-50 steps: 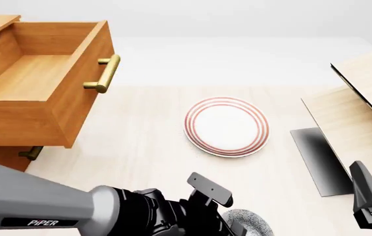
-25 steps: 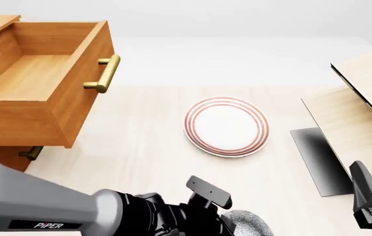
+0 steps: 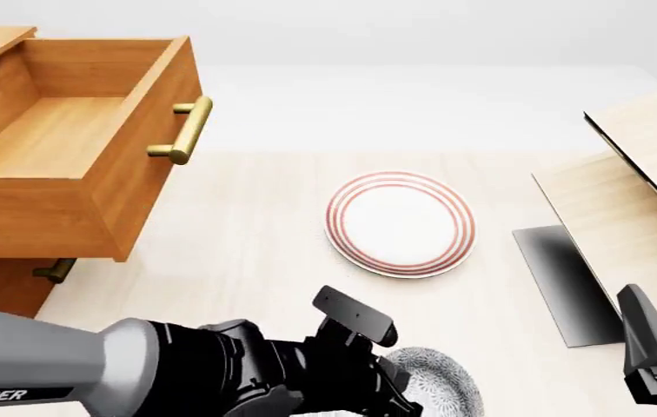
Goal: Open the top drawer of the cabinet and put the bowl in it.
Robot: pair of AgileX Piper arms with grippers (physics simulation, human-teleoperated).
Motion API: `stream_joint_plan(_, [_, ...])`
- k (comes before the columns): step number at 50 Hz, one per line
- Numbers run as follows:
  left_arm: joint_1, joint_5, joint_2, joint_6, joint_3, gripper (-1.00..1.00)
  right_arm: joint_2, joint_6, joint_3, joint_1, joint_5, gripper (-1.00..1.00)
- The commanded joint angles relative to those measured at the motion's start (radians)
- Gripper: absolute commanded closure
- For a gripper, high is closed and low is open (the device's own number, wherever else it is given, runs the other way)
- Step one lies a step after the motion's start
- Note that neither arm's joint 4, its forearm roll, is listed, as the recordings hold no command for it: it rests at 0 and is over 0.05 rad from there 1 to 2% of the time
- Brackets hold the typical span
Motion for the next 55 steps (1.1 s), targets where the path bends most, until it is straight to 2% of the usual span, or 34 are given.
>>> stream_joint_plan(1, [0.007, 0.039, -0.060, 0.005, -0.018, 1.00, -0.002, 0.000, 0.001, 0.000, 0.000, -1.00])
stream_joint_plan(28, [0.077, 0.208, -0.164, 0.009, -0.096, 1.00, -0.003, 0.000, 0.001, 0.000, 0.000, -1.00])
stream_joint_plan(55, [0.196, 0.430, -0.284, 0.086, -0.244, 1.00, -0.003, 0.000, 0.001, 0.000, 0.000, -1.00])
